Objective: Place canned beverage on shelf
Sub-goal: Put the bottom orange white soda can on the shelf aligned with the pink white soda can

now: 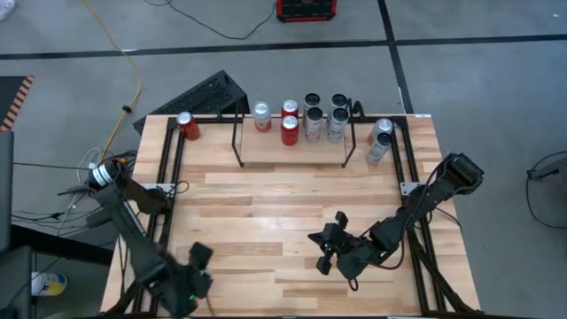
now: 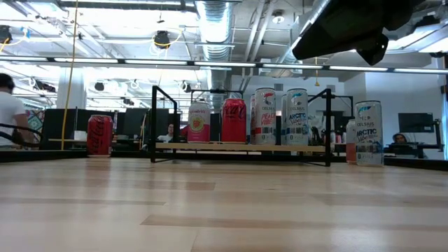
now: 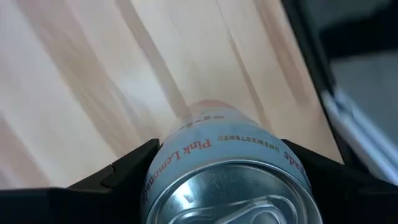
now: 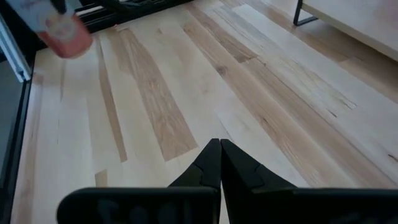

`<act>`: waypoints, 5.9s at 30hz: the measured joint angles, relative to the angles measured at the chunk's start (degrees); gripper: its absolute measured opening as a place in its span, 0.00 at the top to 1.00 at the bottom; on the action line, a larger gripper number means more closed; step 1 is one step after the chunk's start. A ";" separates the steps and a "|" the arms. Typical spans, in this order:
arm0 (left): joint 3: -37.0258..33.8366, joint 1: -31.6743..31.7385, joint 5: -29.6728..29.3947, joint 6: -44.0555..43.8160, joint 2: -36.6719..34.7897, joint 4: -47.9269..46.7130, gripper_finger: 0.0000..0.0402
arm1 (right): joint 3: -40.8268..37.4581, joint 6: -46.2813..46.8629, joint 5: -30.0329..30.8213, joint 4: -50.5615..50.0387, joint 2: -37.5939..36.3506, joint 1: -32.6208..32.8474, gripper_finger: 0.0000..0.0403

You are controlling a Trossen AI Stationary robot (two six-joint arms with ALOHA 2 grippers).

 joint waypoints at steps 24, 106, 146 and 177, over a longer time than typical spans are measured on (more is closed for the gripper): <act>9.86 57.25 1.22 66.52 -0.17 3.90 0.31 | 0.04 -19.84 1.63 12.25 5.71 -1.91 0.93; 9.27 81.29 15.95 49.56 -13.18 6.70 0.06 | 0.04 -49.25 -26.64 -3.97 -13.15 -33.58 0.94; -74.38 56.42 2.25 23.97 -78.87 74.82 0.06 | 29.73 -63.48 -51.68 4.46 13.09 -54.25 0.28; -74.42 56.44 -5.74 26.56 -78.18 63.69 0.06 | 39.59 -61.00 -57.10 2.19 22.41 -57.21 0.06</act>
